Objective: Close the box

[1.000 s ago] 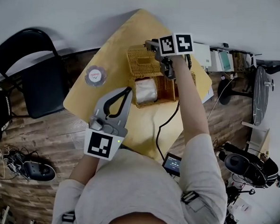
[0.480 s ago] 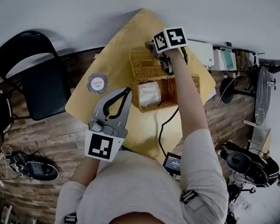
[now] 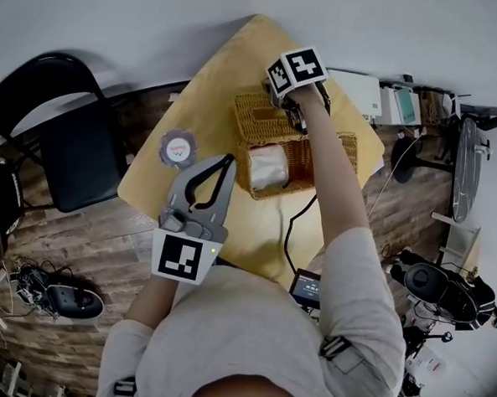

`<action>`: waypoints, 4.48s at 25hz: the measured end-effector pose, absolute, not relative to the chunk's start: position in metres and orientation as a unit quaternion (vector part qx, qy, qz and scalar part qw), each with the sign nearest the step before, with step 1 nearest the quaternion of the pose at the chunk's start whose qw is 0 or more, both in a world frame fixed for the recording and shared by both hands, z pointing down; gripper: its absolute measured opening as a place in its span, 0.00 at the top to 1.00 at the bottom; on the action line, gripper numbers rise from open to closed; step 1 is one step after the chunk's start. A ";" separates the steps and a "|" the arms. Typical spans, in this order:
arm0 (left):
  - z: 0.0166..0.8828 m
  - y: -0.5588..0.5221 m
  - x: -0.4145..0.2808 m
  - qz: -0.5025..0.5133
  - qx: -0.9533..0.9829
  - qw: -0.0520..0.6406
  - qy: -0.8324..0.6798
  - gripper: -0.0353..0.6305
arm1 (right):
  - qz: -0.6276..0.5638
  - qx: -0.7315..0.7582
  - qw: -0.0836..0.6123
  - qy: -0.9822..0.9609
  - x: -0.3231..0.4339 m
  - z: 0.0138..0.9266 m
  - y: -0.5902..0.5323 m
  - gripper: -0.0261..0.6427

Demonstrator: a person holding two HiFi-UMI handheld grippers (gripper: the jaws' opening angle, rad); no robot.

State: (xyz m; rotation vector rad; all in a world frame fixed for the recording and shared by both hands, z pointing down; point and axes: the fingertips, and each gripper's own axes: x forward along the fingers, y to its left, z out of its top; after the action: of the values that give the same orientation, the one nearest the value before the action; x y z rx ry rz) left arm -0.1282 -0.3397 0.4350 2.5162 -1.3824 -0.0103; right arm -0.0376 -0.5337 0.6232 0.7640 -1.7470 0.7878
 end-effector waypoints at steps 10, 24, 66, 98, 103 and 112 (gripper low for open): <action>0.426 -0.336 -0.120 -0.012 0.872 0.134 -0.471 0.86 | 0.317 0.333 0.453 -0.763 -0.045 0.581 -0.531 0.93; 0.409 -0.331 -0.114 -0.023 0.876 0.117 -0.468 0.86 | 0.293 0.349 0.370 -0.810 -0.049 0.503 -0.519 0.93; 0.367 -0.241 -0.098 -0.040 0.847 0.036 -0.530 0.86 | 0.264 0.323 0.264 -0.870 0.007 0.402 -0.350 0.93; 0.366 -0.205 -0.087 -0.031 0.839 0.034 -0.542 0.86 | 0.299 0.314 0.286 -0.854 0.030 0.478 -0.271 0.93; 0.368 -0.203 -0.087 -0.029 0.838 0.036 -0.543 0.86 | 0.305 0.317 0.294 -0.849 0.032 0.495 -0.265 0.93; 0.375 -0.200 -0.090 -0.023 0.836 0.039 -0.547 0.86 | 0.320 0.322 0.306 -0.837 0.036 0.525 -0.258 0.93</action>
State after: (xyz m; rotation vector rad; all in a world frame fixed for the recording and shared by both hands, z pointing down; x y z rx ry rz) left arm -0.0898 -0.2004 0.3749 2.5623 -1.6761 -0.0719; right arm 0.0362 -0.2585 0.5245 0.8526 -2.2147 0.8470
